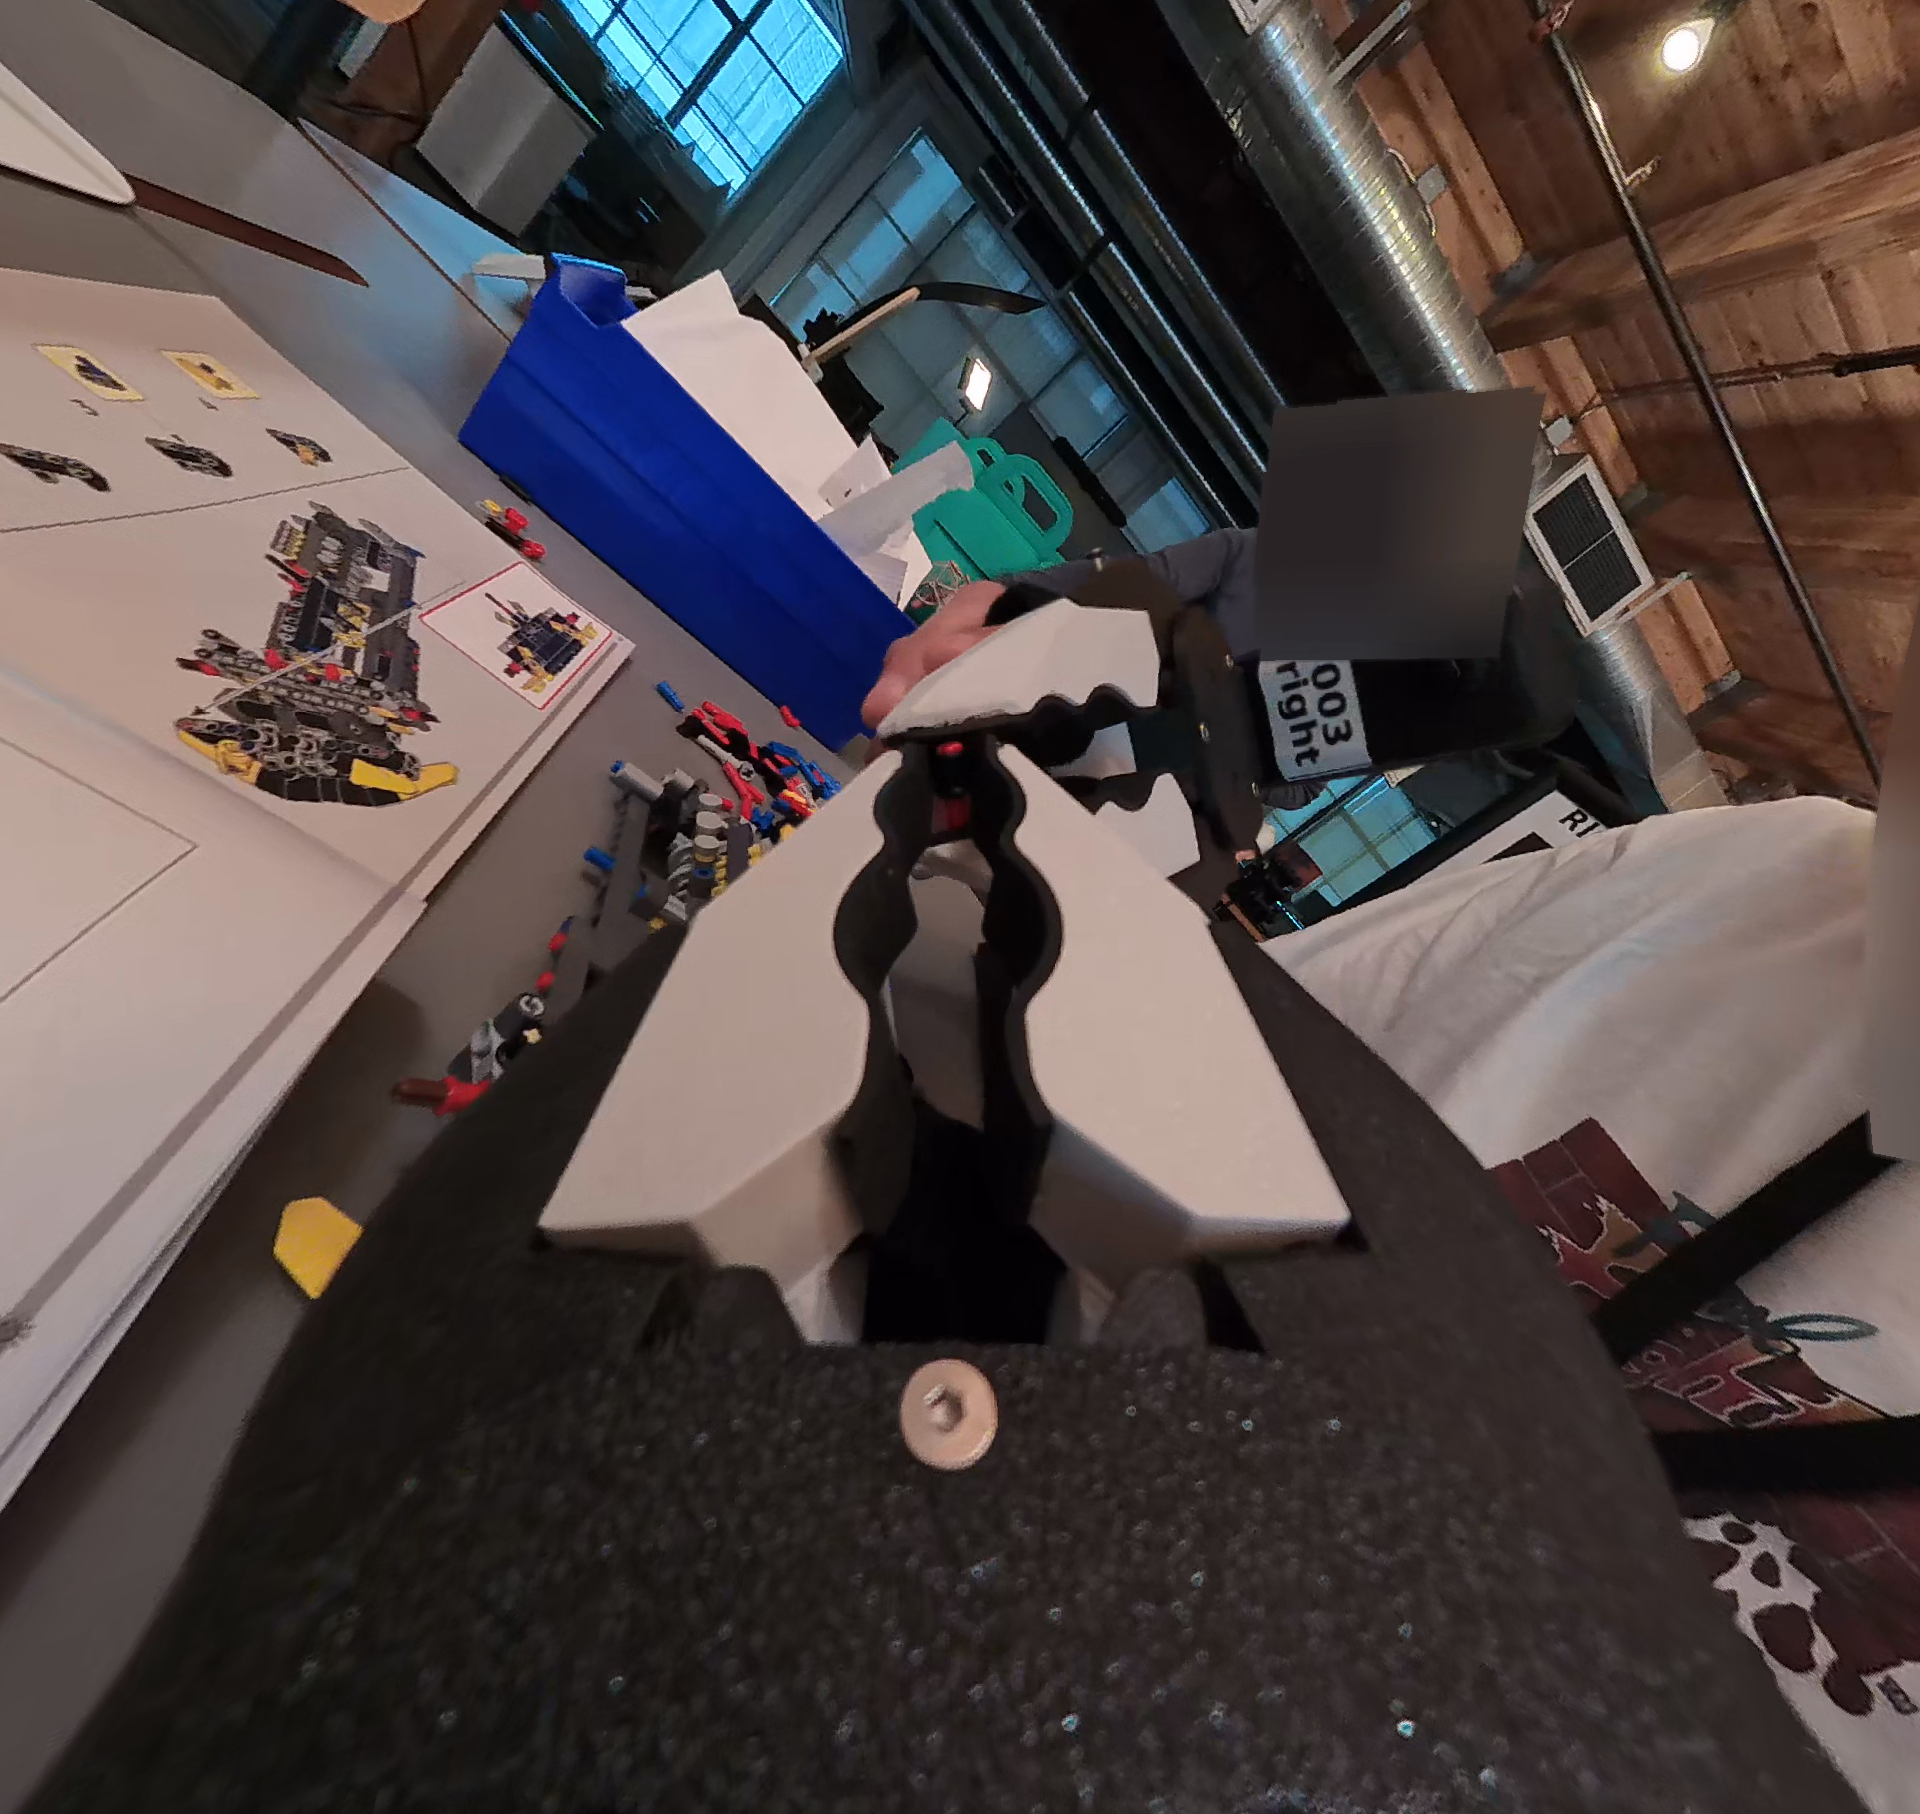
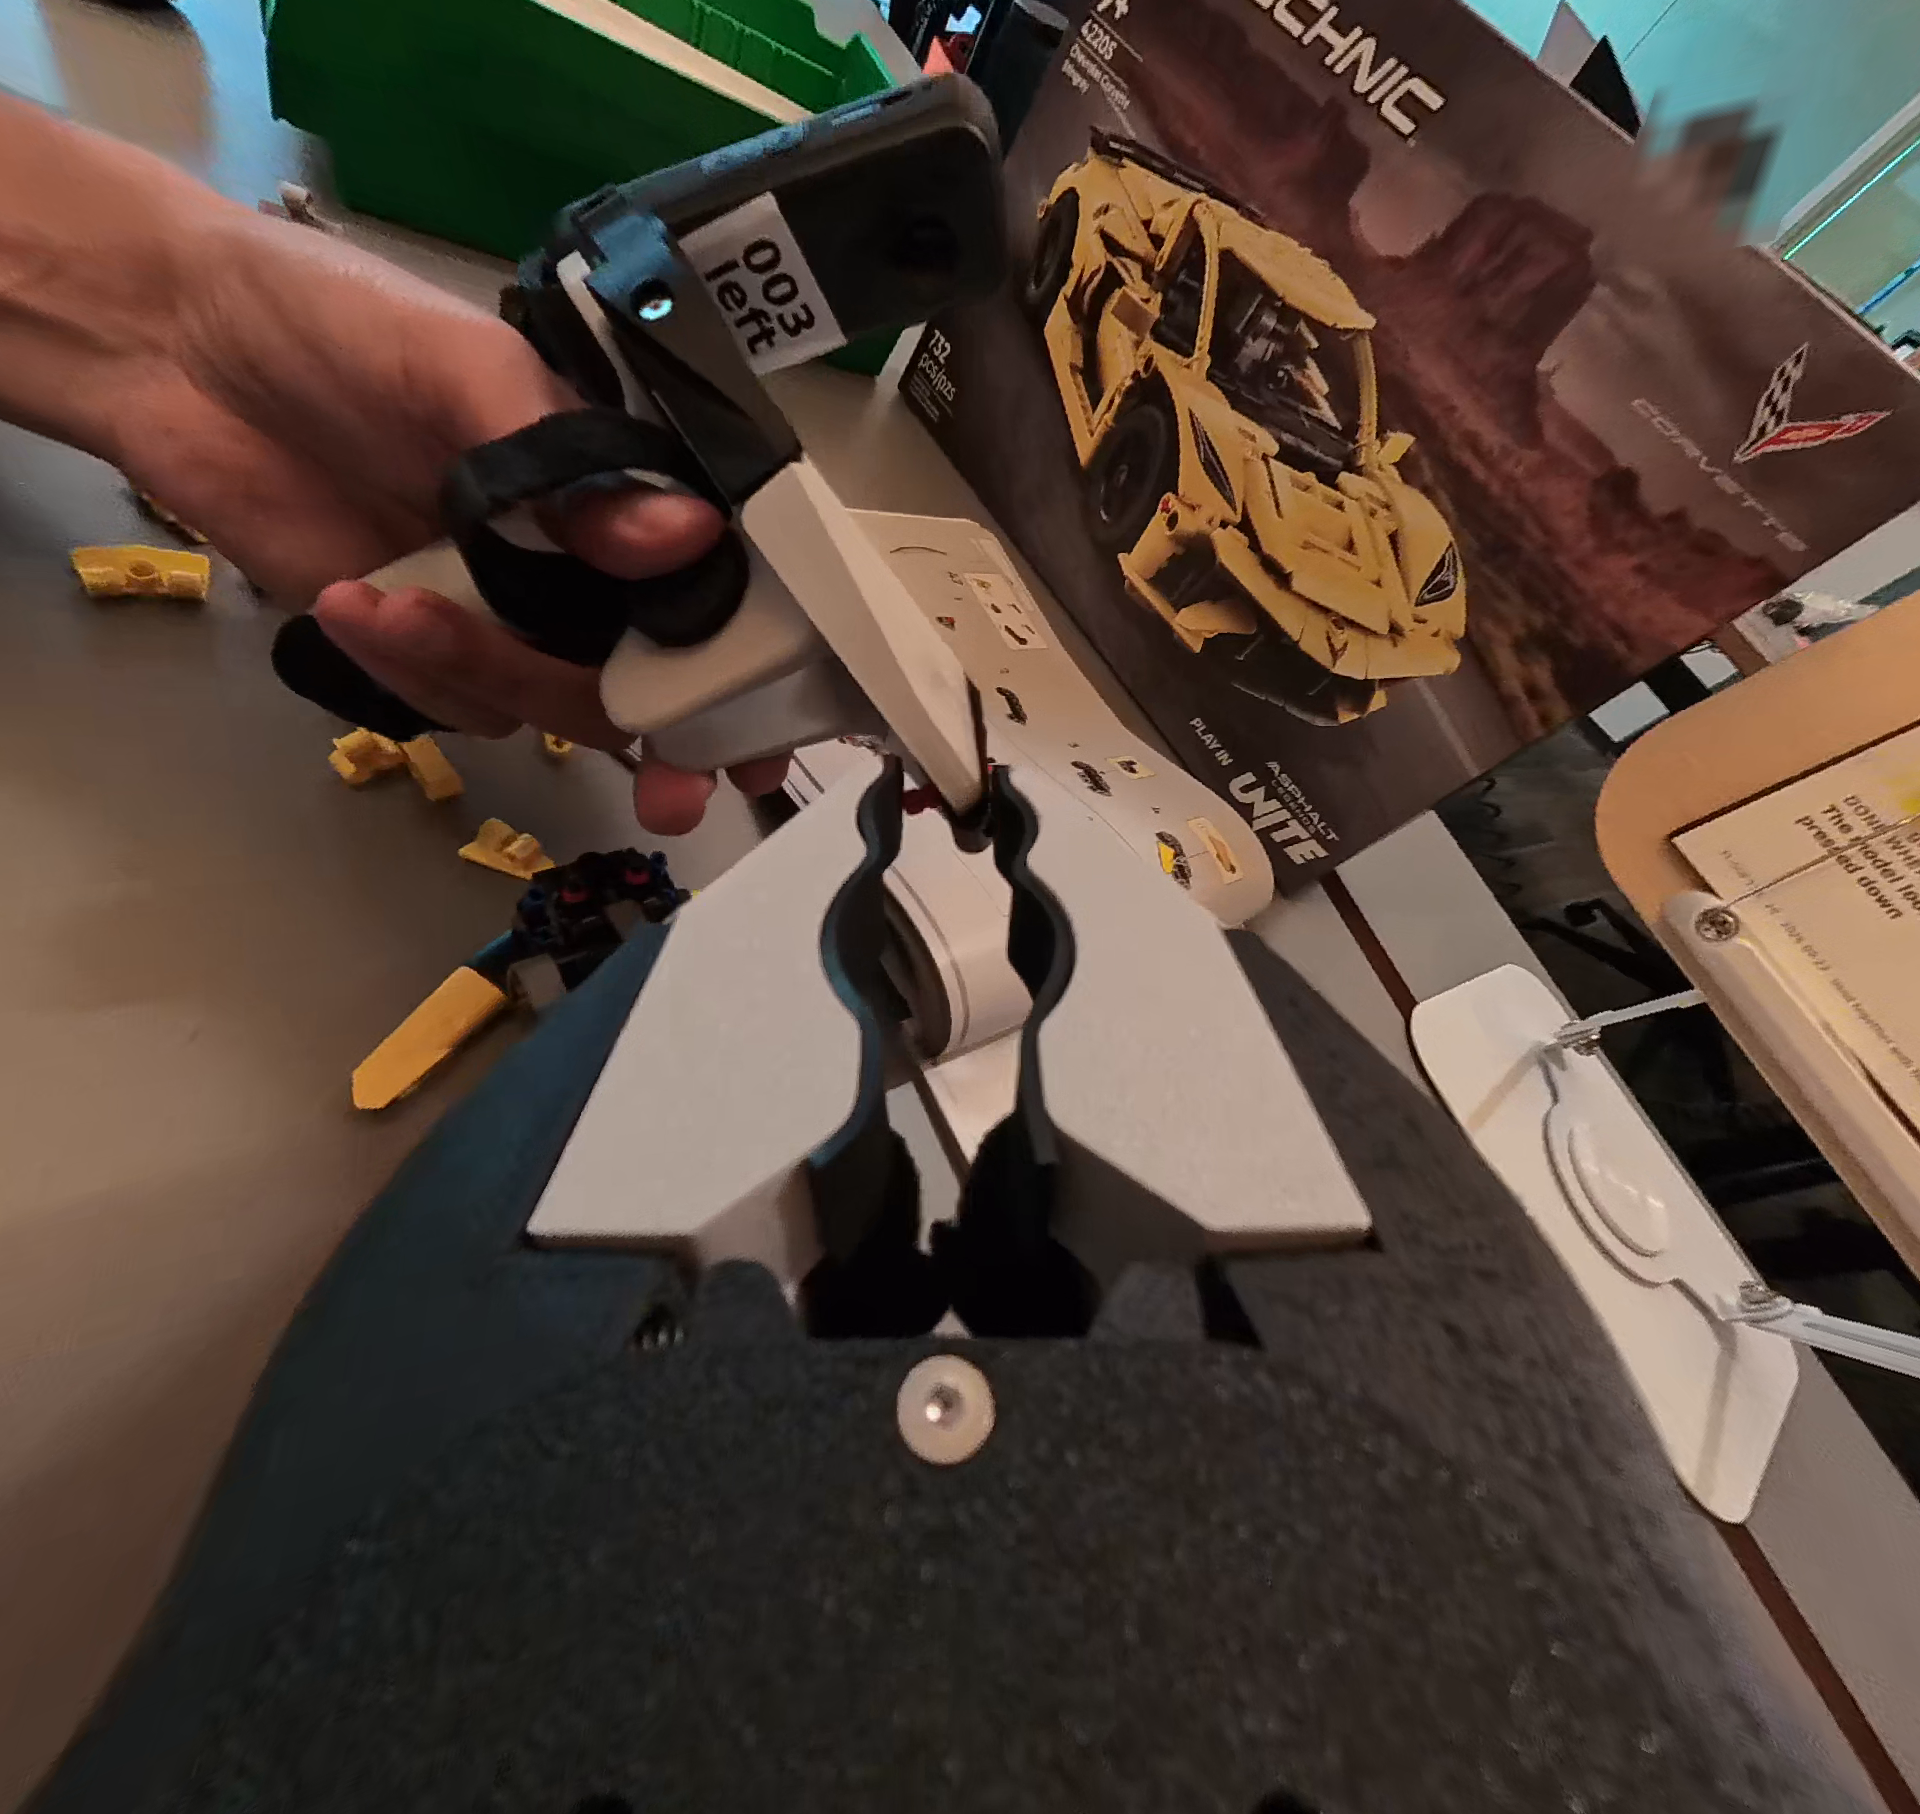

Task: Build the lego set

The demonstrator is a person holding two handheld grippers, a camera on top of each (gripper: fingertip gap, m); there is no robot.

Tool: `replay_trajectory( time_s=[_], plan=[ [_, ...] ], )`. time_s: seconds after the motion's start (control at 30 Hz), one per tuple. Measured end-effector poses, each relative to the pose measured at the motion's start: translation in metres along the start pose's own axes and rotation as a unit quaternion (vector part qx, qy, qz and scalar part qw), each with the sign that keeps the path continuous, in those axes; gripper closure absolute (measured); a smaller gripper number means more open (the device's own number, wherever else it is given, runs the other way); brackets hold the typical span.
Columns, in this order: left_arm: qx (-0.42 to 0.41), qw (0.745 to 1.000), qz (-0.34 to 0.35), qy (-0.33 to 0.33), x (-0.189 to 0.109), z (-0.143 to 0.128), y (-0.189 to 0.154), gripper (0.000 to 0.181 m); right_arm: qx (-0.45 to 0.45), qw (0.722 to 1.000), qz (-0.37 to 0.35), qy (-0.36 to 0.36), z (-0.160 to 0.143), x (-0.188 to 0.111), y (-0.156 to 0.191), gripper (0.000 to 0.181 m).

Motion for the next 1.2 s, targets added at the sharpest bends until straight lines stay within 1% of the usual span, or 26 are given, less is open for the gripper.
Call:
replay_trajectory(
  time_s=[0.3, 0.4, 0.5, 0.6, 0.73, 0.87, 1.0, 1.07, 1.13, 1.2],
  plan=[
    [-0.013, 0.999, -0.032, 0.032, -0.003, -0.004, -0.005, 0.175, -0.023, 0.999, 0.023, 0.005, 0.003, -0.002, 0.006, 0.166],
    [-0.011, 0.999, -0.032, 0.041, -0.004, -0.005, -0.005, 0.175, -0.035, 0.999, 0.024, 0.008, 0.002, -0.002, 0.007, 0.166],
    [-0.011, 0.999, -0.024, 0.044, -0.004, -0.005, -0.001, 0.175, -0.014, 0.999, 0.036, 0.009, -0.001, 0.000, 0.007, 0.166],
    [0.005, 0.999, -0.021, 0.047, -0.006, -0.003, -0.004, 0.176, -0.032, 0.999, 0.011, 0.000, 0.003, 0.001, 0.006, 0.164],
    [0.025, 0.998, 0.007, 0.051, -0.006, -0.004, 0.001, 0.176, -0.067, 0.997, -0.020, 0.026, -0.001, 0.004, 0.004, 0.161],
    [0.027, 0.998, 0.020, 0.047, -0.006, -0.003, 0.004, 0.176, -0.080, 0.996, -0.022, 0.045, -0.004, 0.004, 0.004, 0.165],
    [0.053, 0.996, 0.052, 0.043, -0.006, -0.001, 0.008, 0.175, -0.114, 0.990, -0.052, 0.063, -0.006, 0.007, 0.001, 0.164],
    [0.071, 0.994, 0.064, 0.047, -0.005, -0.001, 0.009, 0.175, -0.106, 0.991, -0.048, 0.064, -0.007, 0.007, 0.002, 0.164],
    [0.078, 0.994, 0.061, 0.047, -0.005, 0.000, 0.006, 0.175, -0.074, 0.995, -0.035, 0.054, -0.004, 0.006, 0.001, 0.165],
    [0.072, 0.995, 0.051, 0.053, -0.006, -0.001, 0.004, 0.175, -0.085, 0.994, -0.048, 0.043, -0.003, 0.004, -0.002, 0.164]
  ],
)
Point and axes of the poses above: each gripper's, where its closed fingertips meet, x out along the fingers, z out of its top, y = z × x across the jaws, the point moved 2 cm from there along -x, back along the fingers, and after that the axes turned 2 degrees about z, right-handed, at the moved point
